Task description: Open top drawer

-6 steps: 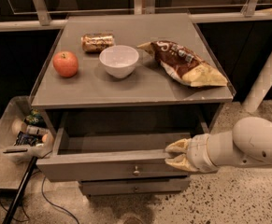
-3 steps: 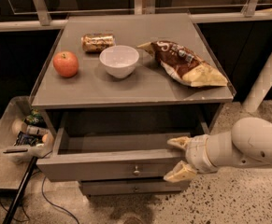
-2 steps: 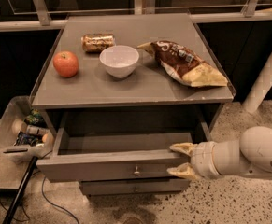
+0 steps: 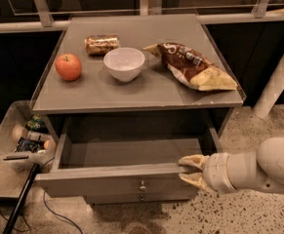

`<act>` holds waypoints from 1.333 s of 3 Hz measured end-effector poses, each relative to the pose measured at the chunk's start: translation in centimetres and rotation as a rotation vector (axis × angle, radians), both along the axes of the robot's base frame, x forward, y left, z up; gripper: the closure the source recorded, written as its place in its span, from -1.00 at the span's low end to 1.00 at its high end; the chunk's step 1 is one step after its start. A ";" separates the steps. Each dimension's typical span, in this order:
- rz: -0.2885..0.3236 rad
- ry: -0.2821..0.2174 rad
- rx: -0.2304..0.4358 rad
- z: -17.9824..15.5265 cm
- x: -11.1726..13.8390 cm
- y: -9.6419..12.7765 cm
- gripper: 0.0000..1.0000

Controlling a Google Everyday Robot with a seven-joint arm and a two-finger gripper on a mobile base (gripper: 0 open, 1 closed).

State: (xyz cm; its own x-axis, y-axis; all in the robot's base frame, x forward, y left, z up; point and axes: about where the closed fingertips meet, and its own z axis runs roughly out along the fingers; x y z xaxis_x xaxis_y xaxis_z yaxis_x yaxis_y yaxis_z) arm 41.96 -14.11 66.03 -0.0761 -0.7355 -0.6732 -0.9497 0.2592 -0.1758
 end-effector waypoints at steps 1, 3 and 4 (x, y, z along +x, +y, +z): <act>0.000 0.000 0.000 0.3 0.0 0.0 1.00; -0.003 0.003 -0.001 0.7 -0.9 -0.3 1.00; 0.004 0.006 -0.008 0.9 -2.4 -0.5 1.00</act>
Offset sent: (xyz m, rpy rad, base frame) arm -0.3690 -0.0915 0.0236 -0.0229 0.1041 -0.1239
